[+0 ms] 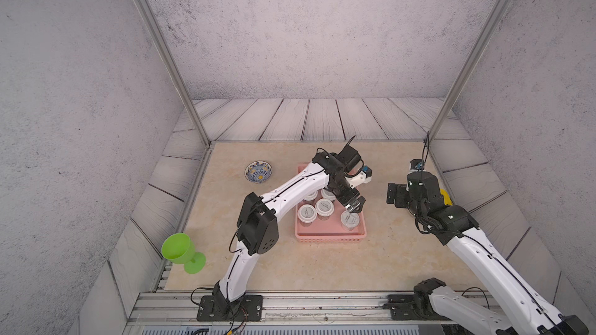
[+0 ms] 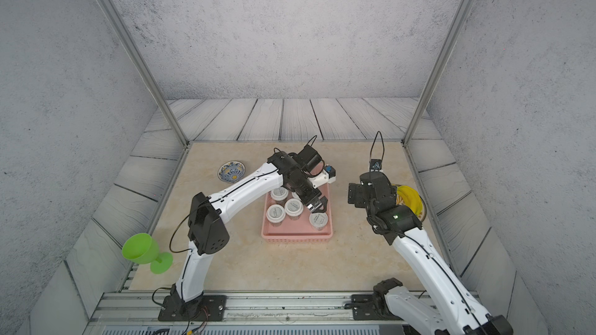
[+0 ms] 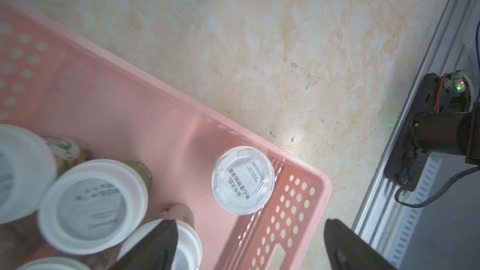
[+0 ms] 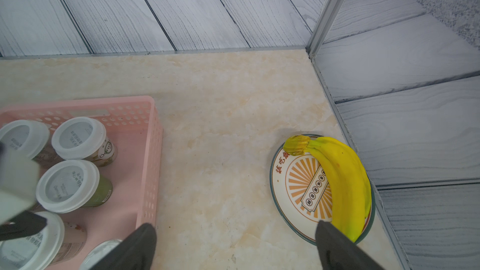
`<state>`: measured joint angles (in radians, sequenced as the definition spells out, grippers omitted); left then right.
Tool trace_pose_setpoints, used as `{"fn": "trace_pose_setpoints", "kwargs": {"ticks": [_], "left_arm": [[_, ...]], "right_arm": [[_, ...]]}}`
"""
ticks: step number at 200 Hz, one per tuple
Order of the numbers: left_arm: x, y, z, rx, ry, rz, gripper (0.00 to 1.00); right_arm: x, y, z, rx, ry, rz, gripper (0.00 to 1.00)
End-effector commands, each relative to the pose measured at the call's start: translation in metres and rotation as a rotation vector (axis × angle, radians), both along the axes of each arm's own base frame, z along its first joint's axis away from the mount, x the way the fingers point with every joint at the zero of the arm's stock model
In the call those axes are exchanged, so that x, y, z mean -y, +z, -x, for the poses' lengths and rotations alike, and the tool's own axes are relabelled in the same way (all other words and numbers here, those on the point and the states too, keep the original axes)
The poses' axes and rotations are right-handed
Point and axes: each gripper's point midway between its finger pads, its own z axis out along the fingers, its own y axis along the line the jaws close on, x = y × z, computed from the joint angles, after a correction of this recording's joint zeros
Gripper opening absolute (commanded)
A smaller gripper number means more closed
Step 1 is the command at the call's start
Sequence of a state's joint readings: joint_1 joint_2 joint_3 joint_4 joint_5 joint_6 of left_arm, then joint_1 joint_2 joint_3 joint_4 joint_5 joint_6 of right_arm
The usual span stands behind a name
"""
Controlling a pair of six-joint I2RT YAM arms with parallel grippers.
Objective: Put the yogurt in the basket
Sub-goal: Place the yogurt in the basket, then reset both arms
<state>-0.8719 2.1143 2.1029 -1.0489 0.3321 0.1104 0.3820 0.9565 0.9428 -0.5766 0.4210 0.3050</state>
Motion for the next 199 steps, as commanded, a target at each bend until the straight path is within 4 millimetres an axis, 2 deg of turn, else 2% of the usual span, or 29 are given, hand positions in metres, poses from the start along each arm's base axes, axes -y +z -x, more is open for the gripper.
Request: {"fn": "trace_pose_setpoints", "kwargs": {"ticks": [1, 31, 61, 90, 114, 144, 180, 199], "left_arm": [[-0.018, 0.021, -0.008, 0.108, 0.035, -0.022, 0.98], [-0.036, 0.042, -0.015, 0.18, 0.077, -0.013, 0.99], [-0.058, 0.053, -0.023, 0.221, 0.125, -0.002, 0.98], [-0.085, 0.062, -0.032, 0.258, 0.184, 0.009, 0.98], [-0.111, 0.066, -0.039, 0.315, 0.234, 0.005, 0.98], [-0.153, 0.065, -0.053, 0.34, 0.328, 0.017, 0.98], [-0.212, 0.062, -0.073, 0.357, 0.488, 0.059, 0.98], [-0.246, 0.054, -0.082, 0.389, 0.559, 0.058, 0.98]], "right_arm": [[0.001, -0.005, -0.002, 0.0, 0.0, 0.009, 1.0], [0.01, -0.002, -0.003, 0.032, -0.033, 0.054, 1.0], [0.02, -0.001, -0.004, 0.1, -0.062, 0.102, 1.0], [0.031, -0.001, -0.005, 0.18, -0.117, 0.135, 1.0], [0.031, 0.001, -0.007, 0.247, -0.114, 0.136, 1.0], [0.037, -0.001, -0.014, 0.273, -0.16, 0.164, 1.0], [0.046, -0.008, -0.026, 0.238, -0.232, 0.232, 1.0], [0.05, -0.015, -0.033, 0.215, -0.253, 0.253, 1.0]]}}
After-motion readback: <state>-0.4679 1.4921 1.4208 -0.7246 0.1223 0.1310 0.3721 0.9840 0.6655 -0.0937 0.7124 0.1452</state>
